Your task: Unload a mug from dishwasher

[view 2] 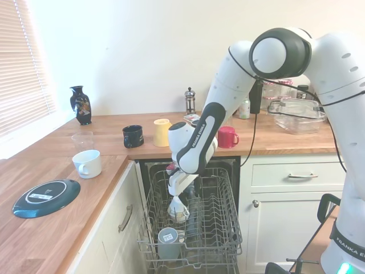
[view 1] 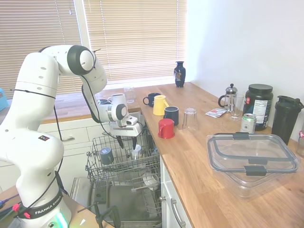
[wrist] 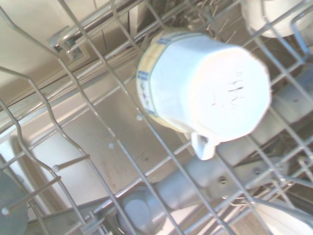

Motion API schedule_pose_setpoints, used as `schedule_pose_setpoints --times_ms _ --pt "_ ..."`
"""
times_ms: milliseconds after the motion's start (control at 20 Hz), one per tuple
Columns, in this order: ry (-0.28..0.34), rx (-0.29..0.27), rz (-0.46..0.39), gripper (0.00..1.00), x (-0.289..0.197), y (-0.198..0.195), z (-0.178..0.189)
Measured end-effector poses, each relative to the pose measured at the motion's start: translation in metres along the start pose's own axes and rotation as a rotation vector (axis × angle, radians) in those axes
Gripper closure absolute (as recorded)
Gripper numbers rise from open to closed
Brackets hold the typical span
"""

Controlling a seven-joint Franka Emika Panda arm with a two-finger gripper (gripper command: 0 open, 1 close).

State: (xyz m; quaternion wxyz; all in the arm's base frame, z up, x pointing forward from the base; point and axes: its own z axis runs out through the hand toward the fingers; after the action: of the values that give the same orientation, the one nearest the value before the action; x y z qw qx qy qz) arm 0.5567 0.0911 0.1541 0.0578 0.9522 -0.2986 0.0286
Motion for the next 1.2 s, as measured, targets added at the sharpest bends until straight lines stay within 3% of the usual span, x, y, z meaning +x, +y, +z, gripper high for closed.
schedule_pose_setpoints --times_ms 600,1200 --pt "-0.027 0.019 -0.007 0.00 0.001 -0.015 0.035" --pt "-0.016 -0.002 -0.021 0.00 0.017 -0.018 0.058"
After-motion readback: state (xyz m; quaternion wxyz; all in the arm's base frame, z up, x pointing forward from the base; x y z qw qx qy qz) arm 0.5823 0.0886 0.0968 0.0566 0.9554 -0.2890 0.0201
